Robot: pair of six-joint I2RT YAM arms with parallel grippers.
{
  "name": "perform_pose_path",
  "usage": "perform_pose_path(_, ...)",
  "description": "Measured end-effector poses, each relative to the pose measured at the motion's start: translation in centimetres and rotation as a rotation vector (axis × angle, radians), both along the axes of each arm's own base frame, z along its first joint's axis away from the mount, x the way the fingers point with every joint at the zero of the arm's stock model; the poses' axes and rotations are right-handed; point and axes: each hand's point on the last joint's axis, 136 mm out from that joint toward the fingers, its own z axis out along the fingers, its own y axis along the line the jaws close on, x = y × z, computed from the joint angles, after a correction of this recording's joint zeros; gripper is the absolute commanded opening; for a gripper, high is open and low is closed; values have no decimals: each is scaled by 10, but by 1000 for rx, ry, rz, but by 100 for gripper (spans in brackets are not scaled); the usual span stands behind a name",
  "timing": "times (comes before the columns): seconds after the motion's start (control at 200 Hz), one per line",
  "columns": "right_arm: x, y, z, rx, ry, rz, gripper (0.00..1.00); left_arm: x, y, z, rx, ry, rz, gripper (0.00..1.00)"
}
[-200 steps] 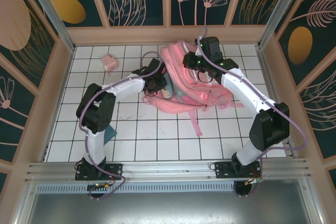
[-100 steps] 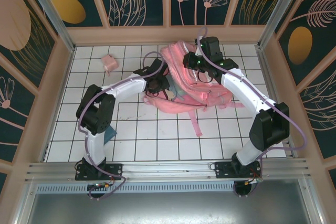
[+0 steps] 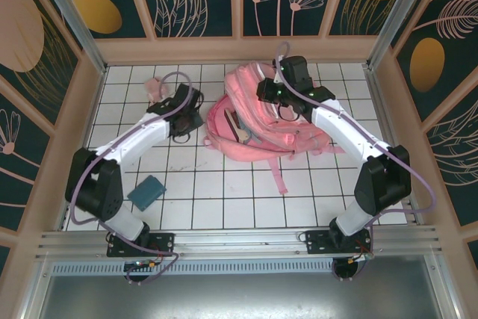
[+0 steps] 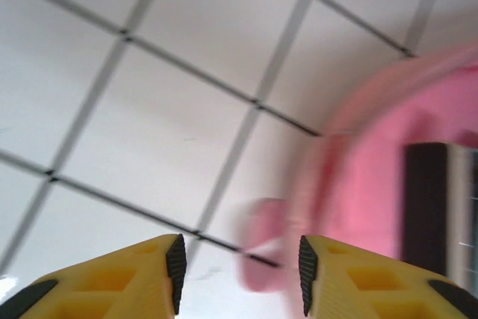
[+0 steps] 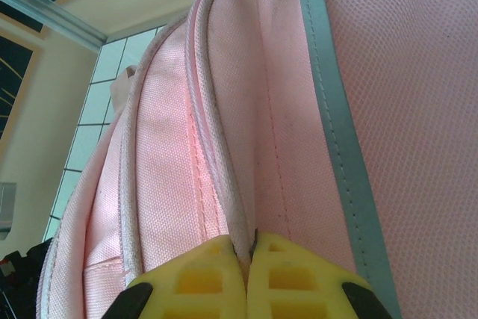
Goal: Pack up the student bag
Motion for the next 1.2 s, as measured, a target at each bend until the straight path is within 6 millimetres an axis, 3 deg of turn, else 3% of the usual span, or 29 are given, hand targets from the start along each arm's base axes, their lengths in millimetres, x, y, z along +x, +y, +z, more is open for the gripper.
perform_pose_path(0.11,-2,4,-5,0,-2,9,0,-30,35,-13,37,50,77,44)
perform_pose_path(0.375,-7,12,-17,7,-11,29,0,-112,95,-51,44,175,258,38)
perform_pose_path(0.515,-7,12,-16,12,-21,29,0,-150,106,-65,21,211,323,34)
perform_pose_path(0.68,-9,11,-14,15,-26,29,0,-177,101,-90,-49,257,341,32)
perform_pose_path(0.78,-9,11,-13,16,-27,30,0,-171,94,-95,-105,235,340,32)
perform_pose_path(0.956,-10,10,-14,16,-26,30,0,-128,61,-90,-265,136,275,29)
perform_pose_path(1.201,-11,11,-14,13,-26,30,0,-67,29,-76,-354,62,187,31)
